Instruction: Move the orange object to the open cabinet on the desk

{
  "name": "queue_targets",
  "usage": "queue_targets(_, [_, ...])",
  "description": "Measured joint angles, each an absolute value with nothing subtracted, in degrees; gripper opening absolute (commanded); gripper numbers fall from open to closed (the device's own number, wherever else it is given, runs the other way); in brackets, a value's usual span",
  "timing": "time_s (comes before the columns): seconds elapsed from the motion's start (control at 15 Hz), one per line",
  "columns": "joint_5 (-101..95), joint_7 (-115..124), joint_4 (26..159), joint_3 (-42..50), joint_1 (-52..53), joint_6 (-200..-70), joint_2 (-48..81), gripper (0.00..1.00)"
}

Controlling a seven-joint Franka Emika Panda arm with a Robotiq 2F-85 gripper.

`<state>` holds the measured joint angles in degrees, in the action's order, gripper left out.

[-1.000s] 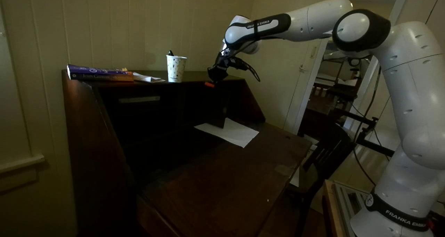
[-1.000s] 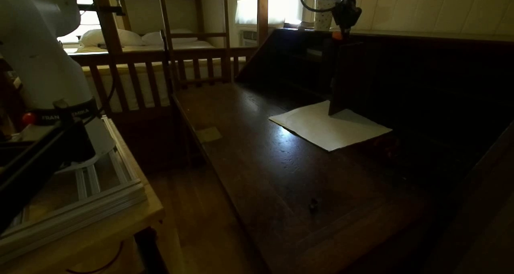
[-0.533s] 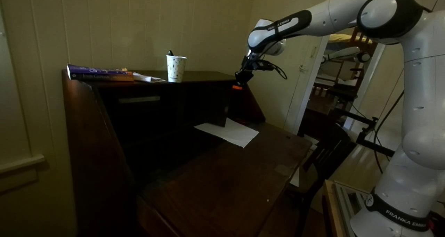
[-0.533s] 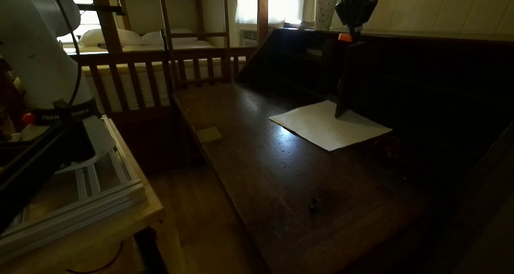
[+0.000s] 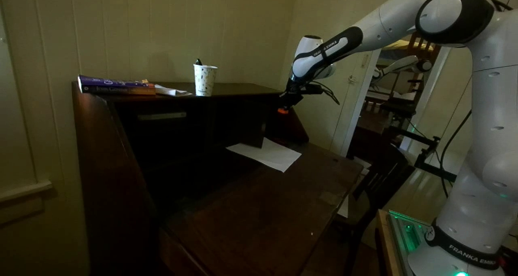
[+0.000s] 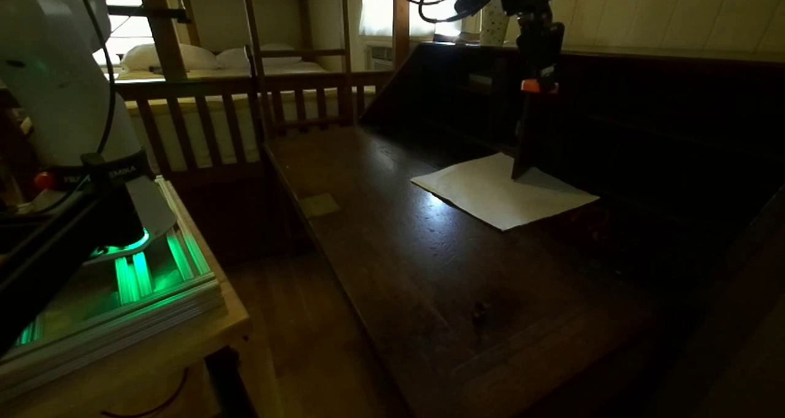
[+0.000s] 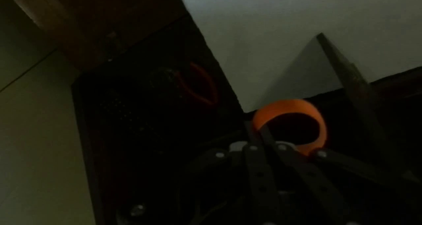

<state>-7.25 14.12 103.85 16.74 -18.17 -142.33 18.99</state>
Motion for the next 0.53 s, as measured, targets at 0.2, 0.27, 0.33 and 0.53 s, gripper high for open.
queue_targets(0.2, [-7.1,16.7,105.9,16.6,-15.8,-144.6,19.1,0.0])
queue_targets(0.27, [-7.1,17.9,106.5,16.7,-15.1,-146.4,19.2,0.0])
queue_targets(0.33, [-7.3,19.3,107.0,17.1,-14.5,-148.4,19.2,0.0])
queue_targets(0.53, [-8.0,23.1,108.3,19.4,-12.5,-154.3,19.5,0.0])
